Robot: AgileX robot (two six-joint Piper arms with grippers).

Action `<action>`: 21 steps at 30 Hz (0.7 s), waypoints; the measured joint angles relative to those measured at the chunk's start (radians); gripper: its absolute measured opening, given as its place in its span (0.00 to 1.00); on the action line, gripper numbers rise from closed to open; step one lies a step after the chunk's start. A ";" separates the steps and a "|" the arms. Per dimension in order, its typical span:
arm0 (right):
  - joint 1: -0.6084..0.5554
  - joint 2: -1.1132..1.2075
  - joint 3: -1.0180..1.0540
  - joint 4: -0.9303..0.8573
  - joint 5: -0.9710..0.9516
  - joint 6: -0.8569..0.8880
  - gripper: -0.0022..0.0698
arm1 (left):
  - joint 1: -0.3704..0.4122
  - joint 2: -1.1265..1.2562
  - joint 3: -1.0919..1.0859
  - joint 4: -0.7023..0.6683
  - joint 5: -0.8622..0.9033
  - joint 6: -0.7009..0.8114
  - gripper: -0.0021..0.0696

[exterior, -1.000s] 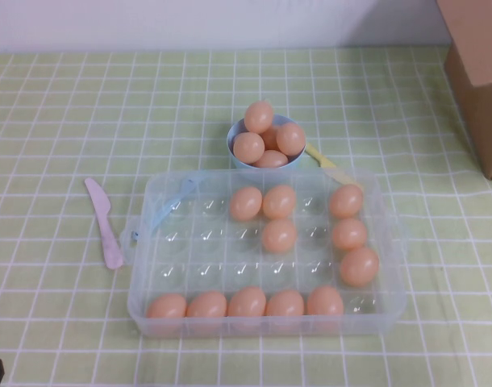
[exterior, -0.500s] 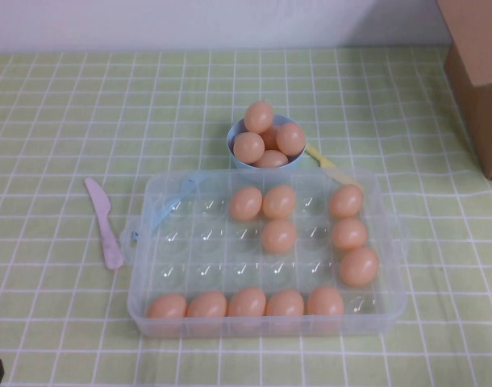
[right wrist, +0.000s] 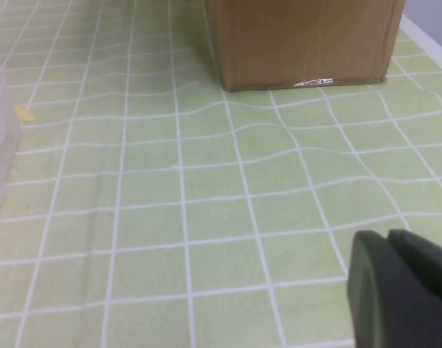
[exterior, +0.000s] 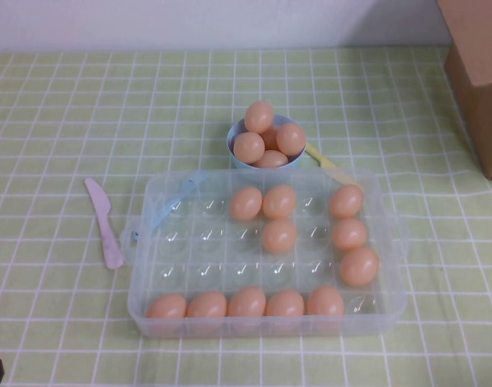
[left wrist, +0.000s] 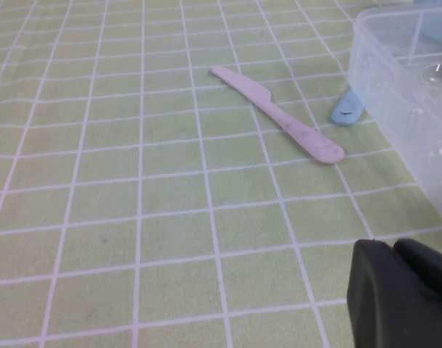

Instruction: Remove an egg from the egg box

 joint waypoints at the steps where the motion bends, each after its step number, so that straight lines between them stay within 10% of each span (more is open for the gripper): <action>1: 0.000 0.000 0.000 0.000 0.000 0.000 0.01 | 0.000 0.000 0.000 0.000 0.000 0.000 0.02; 21: 0.000 0.000 0.000 0.010 0.000 -0.018 0.01 | 0.000 0.000 0.000 0.000 0.000 0.000 0.02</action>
